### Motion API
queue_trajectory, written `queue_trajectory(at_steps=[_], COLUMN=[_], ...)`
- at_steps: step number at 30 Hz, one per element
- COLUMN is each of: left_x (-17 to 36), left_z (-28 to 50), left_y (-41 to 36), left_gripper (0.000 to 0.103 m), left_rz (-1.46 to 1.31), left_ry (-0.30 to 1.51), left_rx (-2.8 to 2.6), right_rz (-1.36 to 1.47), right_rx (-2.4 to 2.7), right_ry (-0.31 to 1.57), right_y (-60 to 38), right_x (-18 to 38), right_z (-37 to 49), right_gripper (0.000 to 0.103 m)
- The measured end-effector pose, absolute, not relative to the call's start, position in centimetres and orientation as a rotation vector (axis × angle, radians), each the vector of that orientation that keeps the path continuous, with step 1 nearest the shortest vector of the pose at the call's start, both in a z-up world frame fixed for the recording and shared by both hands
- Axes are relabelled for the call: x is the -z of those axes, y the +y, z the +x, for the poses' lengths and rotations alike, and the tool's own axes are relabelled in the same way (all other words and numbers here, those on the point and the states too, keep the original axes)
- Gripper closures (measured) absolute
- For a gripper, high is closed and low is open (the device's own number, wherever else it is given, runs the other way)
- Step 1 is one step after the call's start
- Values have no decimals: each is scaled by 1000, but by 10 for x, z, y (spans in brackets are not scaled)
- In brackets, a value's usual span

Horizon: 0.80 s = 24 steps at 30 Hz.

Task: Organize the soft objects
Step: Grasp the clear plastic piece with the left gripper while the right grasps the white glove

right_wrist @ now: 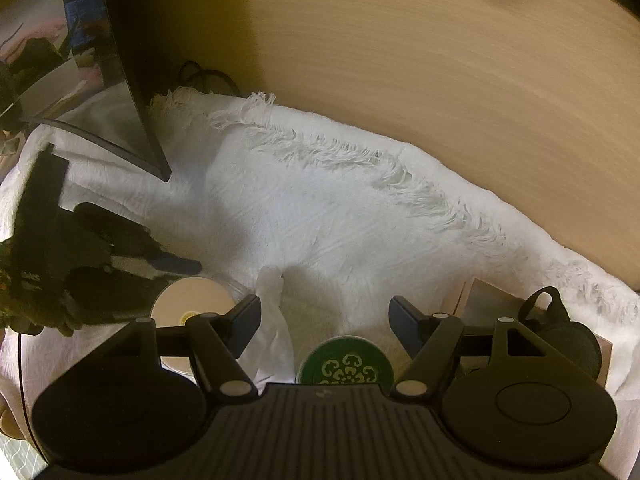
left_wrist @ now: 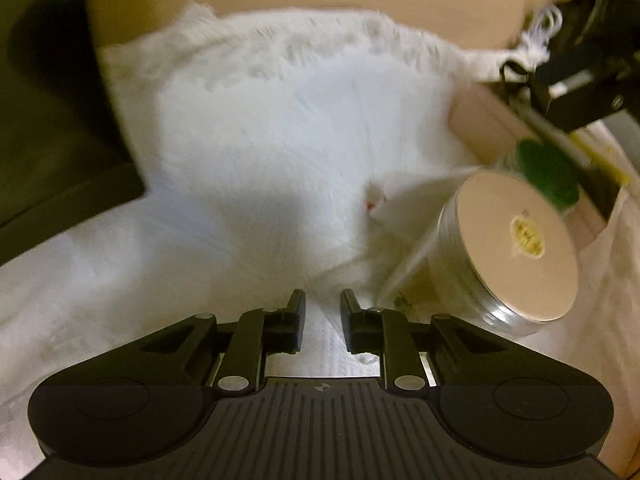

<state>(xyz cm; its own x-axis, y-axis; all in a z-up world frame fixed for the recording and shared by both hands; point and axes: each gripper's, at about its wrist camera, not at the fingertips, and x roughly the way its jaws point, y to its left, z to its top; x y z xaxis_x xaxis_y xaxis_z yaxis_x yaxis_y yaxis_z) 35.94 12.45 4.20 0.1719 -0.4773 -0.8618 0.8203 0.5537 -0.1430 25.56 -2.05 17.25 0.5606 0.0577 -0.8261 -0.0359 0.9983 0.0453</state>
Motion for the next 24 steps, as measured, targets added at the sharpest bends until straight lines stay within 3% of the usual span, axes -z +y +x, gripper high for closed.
queue_trajectory(at_steps=[3, 6, 8, 10, 12, 15, 22, 24], left_x=[-38, -36, -36, -36, -37, -33, -29, -28], left_z=[362, 360, 355, 353, 357, 361, 370, 368], left_y=[120, 112, 109, 106, 110, 117, 137, 144], left_gripper=[83, 75, 50, 41, 44, 70, 74, 82], left_rz=[410, 471, 555, 615, 592, 460, 178, 142], left_ry=[1062, 1038, 976, 924, 917, 981, 1071, 1077], left_rx=[980, 975, 926, 856, 826, 904, 777, 761], right_rz=[23, 21, 29, 38, 51, 68, 149, 176], right_rx=[-62, -46, -34, -28, -24, -36, -64, -66], right_ry=[970, 966, 966, 967, 973, 974, 1050, 1116], right_y=[-24, -28, -32, -36, -36, -34, -15, -6], right_x=[-174, -176, -175, -173, -171, -170, -156, -141], right_z=[253, 250, 249, 249, 250, 254, 295, 319], right_gripper=[32, 32, 32, 32, 32, 32, 32, 33])
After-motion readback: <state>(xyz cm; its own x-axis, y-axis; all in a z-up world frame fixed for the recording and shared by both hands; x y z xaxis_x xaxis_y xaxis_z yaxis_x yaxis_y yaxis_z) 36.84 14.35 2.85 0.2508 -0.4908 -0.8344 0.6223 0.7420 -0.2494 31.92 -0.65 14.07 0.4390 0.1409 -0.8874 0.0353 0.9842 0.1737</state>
